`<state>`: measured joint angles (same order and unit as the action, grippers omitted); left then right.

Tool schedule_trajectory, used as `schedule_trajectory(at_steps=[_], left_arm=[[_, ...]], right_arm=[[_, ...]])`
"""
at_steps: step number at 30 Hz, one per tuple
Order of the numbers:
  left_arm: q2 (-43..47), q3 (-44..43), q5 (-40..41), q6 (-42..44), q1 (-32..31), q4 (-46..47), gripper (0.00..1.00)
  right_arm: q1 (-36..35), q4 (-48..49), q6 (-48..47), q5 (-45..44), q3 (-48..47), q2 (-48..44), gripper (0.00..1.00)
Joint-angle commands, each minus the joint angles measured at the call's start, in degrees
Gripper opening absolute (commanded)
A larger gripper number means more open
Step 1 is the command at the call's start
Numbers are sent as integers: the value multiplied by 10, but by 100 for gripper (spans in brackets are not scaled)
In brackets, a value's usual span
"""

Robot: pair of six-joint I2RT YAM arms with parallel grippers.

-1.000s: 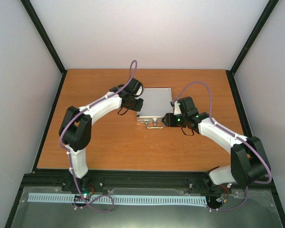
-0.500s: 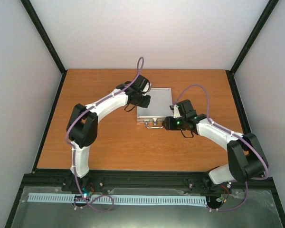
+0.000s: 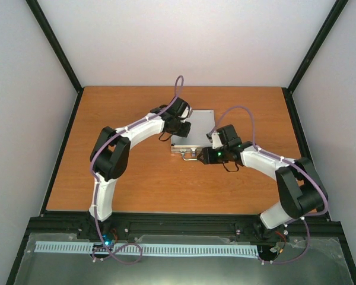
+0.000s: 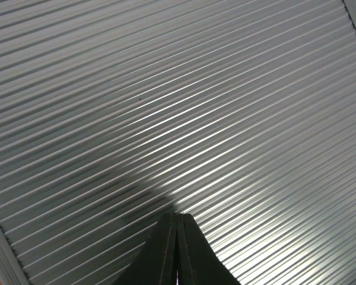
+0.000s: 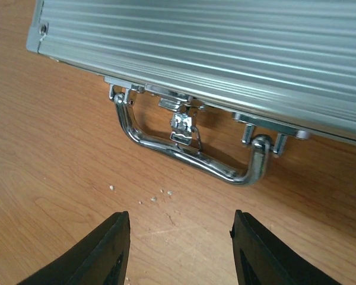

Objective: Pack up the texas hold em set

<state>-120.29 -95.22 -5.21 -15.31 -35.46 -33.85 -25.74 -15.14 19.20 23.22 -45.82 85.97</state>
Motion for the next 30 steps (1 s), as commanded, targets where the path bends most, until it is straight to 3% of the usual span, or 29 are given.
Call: schedule_trajectory(at_steps=[1,13,23,30], left_arm=[[-17,23,-3,-11,-3,0,1],[-15,38,-7,-8,-3,0,1],[-11,41,-9,-5,-3,-1,1],[-7,44,-10,-7,-3,0,1]], right_arm=[[-15,21,-27,28,-27,35,49],[-33,58,-33,18,-81,136,49],[-51,35,-47,-66,-129,197,49],[-54,34,-57,-65,-136,220,43]])
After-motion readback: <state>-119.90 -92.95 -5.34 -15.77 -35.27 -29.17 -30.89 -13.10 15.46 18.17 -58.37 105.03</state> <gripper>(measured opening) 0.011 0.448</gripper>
